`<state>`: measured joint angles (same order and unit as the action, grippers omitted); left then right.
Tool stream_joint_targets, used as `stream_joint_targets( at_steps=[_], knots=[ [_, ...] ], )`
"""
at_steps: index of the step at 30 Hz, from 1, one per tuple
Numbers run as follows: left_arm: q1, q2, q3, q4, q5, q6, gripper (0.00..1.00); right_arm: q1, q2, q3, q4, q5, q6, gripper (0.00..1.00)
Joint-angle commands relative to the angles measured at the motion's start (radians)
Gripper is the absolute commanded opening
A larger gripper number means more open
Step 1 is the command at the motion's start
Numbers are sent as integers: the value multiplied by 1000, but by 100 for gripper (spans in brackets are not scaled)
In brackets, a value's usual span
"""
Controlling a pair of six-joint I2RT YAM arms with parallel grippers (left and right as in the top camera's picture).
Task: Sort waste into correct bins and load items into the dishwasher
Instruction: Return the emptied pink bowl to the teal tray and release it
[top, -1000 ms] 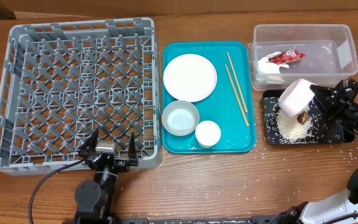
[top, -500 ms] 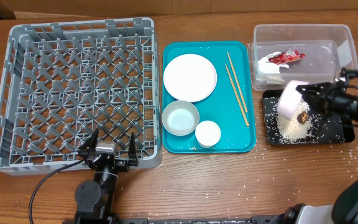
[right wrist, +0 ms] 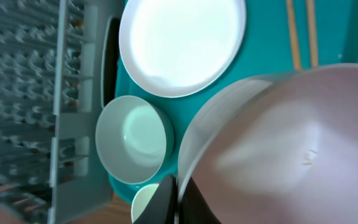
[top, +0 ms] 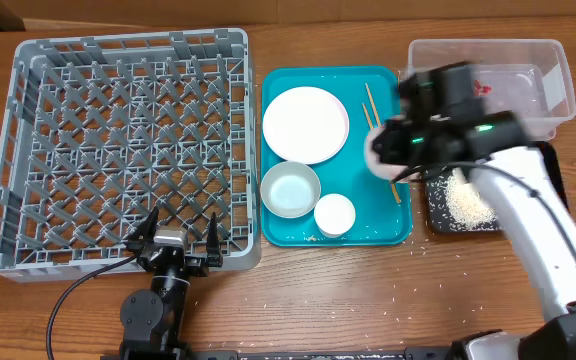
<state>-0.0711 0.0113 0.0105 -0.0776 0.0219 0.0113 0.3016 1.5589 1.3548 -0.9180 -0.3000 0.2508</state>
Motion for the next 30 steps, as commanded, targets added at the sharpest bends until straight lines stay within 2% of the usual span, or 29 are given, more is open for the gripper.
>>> stream_joint_targets(
  at_steps=[1, 11, 25, 26, 28, 30],
  knots=[
    [6, -2, -6, 1, -3, 19, 100, 99, 66, 22, 33, 249, 60, 4],
    [6, -2, -6, 1, -3, 19, 100, 146, 283, 21, 53, 276, 67, 4],
    [6, -2, -6, 1, -3, 19, 100, 182, 293, 21, 61, 231, 64, 4],
    [6, -2, -6, 1, -3, 19, 100, 187, 293, 21, 62, 232, 64, 6],
    [6, -2, -6, 1, -3, 19, 100, 195, 293, 21, 61, 232, 64, 19],
    [6, -2, -6, 1, -3, 19, 100, 195, 293, 21, 61, 231, 64, 25]
  ],
)
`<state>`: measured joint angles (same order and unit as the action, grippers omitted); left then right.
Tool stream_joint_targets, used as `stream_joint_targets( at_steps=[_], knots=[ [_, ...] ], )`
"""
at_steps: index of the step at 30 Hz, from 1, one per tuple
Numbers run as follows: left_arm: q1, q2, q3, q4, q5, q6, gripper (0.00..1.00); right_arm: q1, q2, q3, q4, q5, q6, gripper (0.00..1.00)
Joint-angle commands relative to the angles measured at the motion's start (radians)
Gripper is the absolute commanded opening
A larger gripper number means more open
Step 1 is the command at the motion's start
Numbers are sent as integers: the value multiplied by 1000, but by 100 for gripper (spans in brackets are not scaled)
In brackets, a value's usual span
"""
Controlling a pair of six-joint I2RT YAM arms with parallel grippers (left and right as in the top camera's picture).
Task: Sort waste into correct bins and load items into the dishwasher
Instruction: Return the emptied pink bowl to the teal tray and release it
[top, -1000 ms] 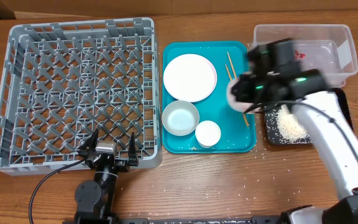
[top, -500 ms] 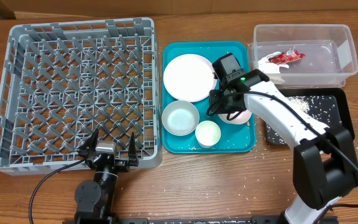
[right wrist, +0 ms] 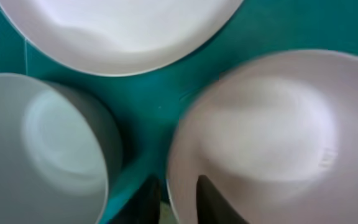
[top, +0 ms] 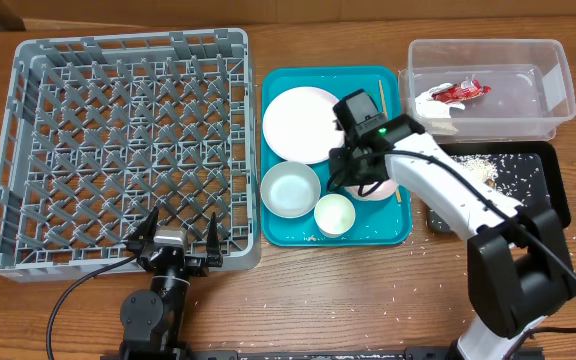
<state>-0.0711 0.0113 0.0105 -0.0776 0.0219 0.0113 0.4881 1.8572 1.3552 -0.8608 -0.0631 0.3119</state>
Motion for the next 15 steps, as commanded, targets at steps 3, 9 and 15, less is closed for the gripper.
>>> stream_joint_targets(
  at_steps=[3, 9, 15],
  knots=[
    [6, -2, -6, 1, -3, 19, 100, 1, -5, 44, -10, -29, 13, 30],
    [6, -2, -6, 1, -3, 19, 100, -35, -6, 268, -189, -71, 16, 36],
    [6, -2, -6, 1, -3, 19, 100, -38, -6, 448, -415, -155, 35, 41]
  ],
)
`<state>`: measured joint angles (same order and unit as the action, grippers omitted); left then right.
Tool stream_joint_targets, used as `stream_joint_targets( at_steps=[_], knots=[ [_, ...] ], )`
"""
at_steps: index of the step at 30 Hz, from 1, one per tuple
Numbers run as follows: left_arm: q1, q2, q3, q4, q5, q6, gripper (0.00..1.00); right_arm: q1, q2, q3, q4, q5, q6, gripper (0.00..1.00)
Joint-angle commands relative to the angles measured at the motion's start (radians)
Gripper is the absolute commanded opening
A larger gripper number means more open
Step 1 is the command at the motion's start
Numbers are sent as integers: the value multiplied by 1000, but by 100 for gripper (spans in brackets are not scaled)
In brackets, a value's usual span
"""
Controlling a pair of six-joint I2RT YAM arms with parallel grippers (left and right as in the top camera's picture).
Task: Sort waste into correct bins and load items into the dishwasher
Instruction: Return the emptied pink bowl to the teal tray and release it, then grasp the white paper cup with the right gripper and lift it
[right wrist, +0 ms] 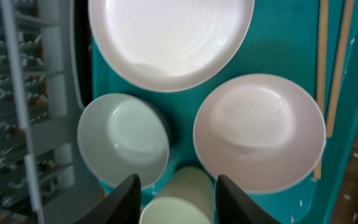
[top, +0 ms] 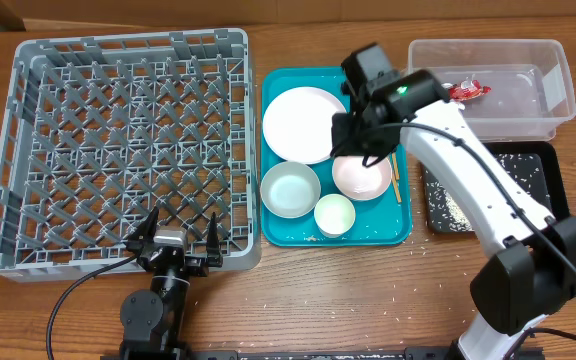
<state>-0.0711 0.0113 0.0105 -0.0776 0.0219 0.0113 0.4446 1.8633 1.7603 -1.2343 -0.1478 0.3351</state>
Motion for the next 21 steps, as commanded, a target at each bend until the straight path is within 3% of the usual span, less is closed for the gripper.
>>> stream_joint_targets(
  at_steps=[1, 9, 17, 19, 21],
  knots=[
    [6, -2, -6, 1, -3, 19, 100, 11, -12, 43, -61, -92, 14, 41],
    [6, -2, -6, 1, -3, 19, 100, 51, -11, -77, -195, 50, 194, 41],
    [6, -2, -6, 1, -3, 19, 100, 54, -11, -342, -83, 4, 193, 40],
    [6, -2, -6, 1, -3, 19, 100, 54, -11, -384, -48, -1, 193, 32],
    [6, -2, -6, 1, -3, 19, 100, 54, -11, -401, -26, -3, 193, 16]
  ],
)
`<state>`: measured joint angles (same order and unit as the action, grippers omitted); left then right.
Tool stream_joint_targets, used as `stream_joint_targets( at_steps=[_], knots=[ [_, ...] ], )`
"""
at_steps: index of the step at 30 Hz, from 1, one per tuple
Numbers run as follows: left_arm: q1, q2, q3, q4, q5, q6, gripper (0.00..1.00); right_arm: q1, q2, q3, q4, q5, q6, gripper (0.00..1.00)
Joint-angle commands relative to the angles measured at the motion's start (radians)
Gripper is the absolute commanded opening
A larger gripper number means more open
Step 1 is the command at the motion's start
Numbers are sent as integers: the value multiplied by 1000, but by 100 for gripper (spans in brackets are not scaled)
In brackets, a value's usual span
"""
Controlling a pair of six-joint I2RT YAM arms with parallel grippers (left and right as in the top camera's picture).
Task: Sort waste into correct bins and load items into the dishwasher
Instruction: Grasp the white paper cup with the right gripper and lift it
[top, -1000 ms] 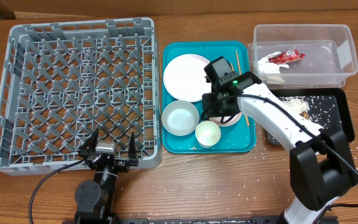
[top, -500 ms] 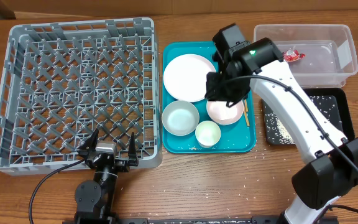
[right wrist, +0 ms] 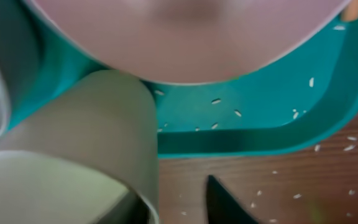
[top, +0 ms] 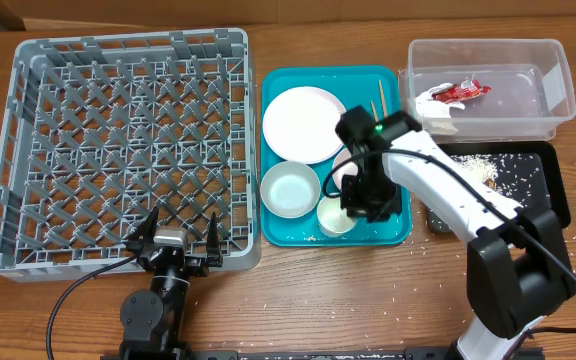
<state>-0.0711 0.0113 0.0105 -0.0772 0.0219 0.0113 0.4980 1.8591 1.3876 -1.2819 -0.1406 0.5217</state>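
A pale green cup point(right wrist: 73, 149) stands at the front of the teal tray point(right wrist: 260, 124), beside the pink bowl point(right wrist: 191, 37). My right gripper point(right wrist: 176, 199) is open and low over the cup's rim. One finger sits inside the cup and the other finger point(right wrist: 225, 202) outside its wall, with a gap left. From overhead the right gripper point(top: 348, 207) covers part of the cup point(top: 330, 218). Also on the tray are a white plate point(top: 305, 124), a pale bowl point(top: 290, 189) and chopsticks point(top: 376, 104). My left gripper point(top: 176, 240) rests open by the front edge of the grey dish rack point(top: 128, 140).
A clear bin point(top: 488, 88) holding a red wrapper point(top: 458, 92) stands at the back right. In front of it is a black tray point(top: 518, 170) with spilled rice. Rice grains are scattered on the wood and the teal tray.
My right gripper was open high above the tray, with the pink bowl lying below it. It is now low at the small cup, its fingers on either side of the cup wall.
My right gripper held the pink bowl near the black tray and the clear bin. Then the bowl was down on the teal tray with the fingers at its rim. Then the gripper was open above the bowl, and now it is at the cup.
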Motion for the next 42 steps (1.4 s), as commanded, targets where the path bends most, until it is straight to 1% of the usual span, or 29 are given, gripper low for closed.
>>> stream_joint_targets(
  at_steps=[1, 2, 8, 12, 16, 18, 19, 20, 22, 23, 25, 27, 28, 29, 32, 34, 35, 37, 38, 39, 40, 42],
  knots=[
    [6, -2, -6, 1, -3, 19, 100, 0, -7, -28, 25, -10, 6, 10],
    [6, -2, -6, 1, -3, 19, 100, -3, -7, -27, 32, -10, 6, 5],
    [6, -2, -6, 1, -3, 19, 100, -11, -32, 31, -5, -34, 0, 4],
    [5, -2, -6, 3, 14, 7, 100, -42, -122, 101, -59, -93, -71, 4],
    [5, -2, -6, 3, 21, -38, 100, -146, -256, 148, -62, -185, -140, 4],
    [5, -1, -6, 6, 25, -135, 100, -226, -321, 151, -54, -237, -182, 4],
    [5, -1, -6, 14, 24, -222, 100, -260, -340, 151, -52, -258, -195, 4],
    [5, -1, -6, 29, 23, -360, 100, -312, -363, 151, -50, -294, -218, 4],
    [6, -1, -6, 54, 8, -713, 100, -393, -388, 151, -42, -382, -267, 4],
    [6, -1, -6, 54, 12, -943, 100, -429, -394, 151, -35, -437, -291, 4],
    [6, -1, -6, 46, -10, -1331, 100, -480, -396, 151, -19, -550, -343, 4],
    [5, -1, -6, 14, 63, -1645, 100, -498, -393, 150, -1, -608, -364, 4],
    [5, 0, -6, 9, 81, -1760, 100, -499, -393, 150, 11, -618, -366, 4],
    [5, 0, -6, 9, 80, -1818, 100, -497, -393, 150, 23, -622, -366, 4],
    [5, 0, -6, 13, 69, -1941, 100, -484, -393, 150, 42, -624, -366, 4],
    [5, 0, -6, 40, 81, -2058, 100, -478, -393, 150, 47, -624, -366, 4],
    [5, 0, -6, 95, 87, -2025, 100, -475, -393, 150, 48, -624, -366, 4],
    [6, 2, -3, 266, 80, -1748, 100, -470, -393, 150, 51, -624, -366, 4],
    [6, 6, 7, 318, 83, -1625, 100, -469, -393, 150, 52, -624, -366, 4],
    [5, 14, 35, 313, 91, -1552, 100, -469, -393, 150, 55, -624, -366, 4],
    [6, 26, 64, 271, 95, -1543, 100, -469, -393, 150, 57, -624, -366, 4],
    [6, 78, 150, 140, 102, -1534, 100, -469, -393, 150, 63, -624, -366, 4]
  ],
)
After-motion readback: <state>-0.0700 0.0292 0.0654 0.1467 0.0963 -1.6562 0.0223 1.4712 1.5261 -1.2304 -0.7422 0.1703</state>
